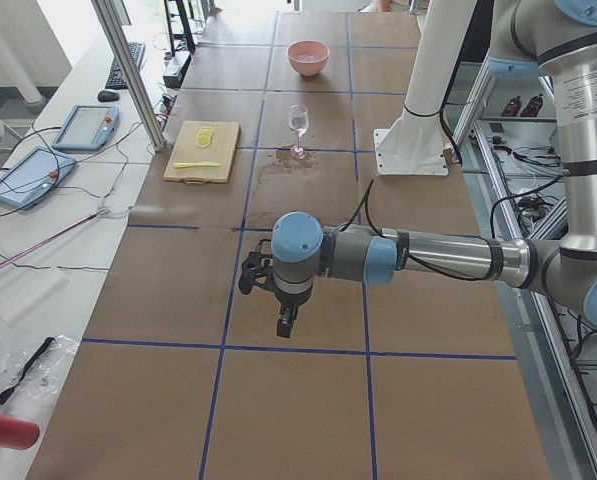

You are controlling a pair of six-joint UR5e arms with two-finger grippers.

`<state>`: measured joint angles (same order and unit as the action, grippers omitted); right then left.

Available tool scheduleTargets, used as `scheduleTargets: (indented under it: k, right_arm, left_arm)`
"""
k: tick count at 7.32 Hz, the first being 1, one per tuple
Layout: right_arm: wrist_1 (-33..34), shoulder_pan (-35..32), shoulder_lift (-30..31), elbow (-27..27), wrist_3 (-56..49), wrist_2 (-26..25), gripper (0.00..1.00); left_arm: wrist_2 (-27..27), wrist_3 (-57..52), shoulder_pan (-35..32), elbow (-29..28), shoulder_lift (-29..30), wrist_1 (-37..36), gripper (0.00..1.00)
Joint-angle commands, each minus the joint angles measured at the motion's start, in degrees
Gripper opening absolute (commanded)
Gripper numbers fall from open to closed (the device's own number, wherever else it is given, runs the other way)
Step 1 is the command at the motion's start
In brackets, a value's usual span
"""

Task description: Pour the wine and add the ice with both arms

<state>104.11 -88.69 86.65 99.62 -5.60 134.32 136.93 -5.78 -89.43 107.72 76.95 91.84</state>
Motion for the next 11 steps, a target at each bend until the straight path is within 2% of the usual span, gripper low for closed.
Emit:
scheduleTargets:
  k: [1,4,5,6,7,8,11]
  right_arm:
    - [-0.05,0.09,0.10,-0.21,-0.46,-0.03,1.00]
    - [-0.05,2.37,0.10,-0.47,-0.29,-0.02,1.00]
    - [-0.14,2.64,-0.33,-2.74,-0.55,-0.11,1.00]
    - [-3.36,2.64,-0.34,-5.89,-0.64,-0.03,1.00]
    - [-11.48,2.64,0.18,-11.06,-0.56,0.06,1.00]
    - [-16.00,2.64,0.19,-13.55,-0.47,0.41,1.00]
    - [-15.78,2.47,0.36,-13.48,-0.82,4.88,1.00]
  left_arm:
    - [-0.18,-0.11,0.48,0.29,0.74,-1.21,1.00]
    - [-0.18,-0.20,0.66,-1.01,2.50,-1.57,1.00]
    - [-0.18,-0.11,0.66,-1.28,2.50,-1.75,1.00]
    - [-0.18,-0.11,0.92,-1.20,2.59,-2.88,1.00]
    - [-0.18,-0.11,1.62,-0.68,4.94,-8.37,1.00]
    - [-0.18,-0.11,1.71,-0.93,5.40,-9.56,1.00]
    - [0.00,0.06,1.80,-1.81,5.75,-9.22,1.00]
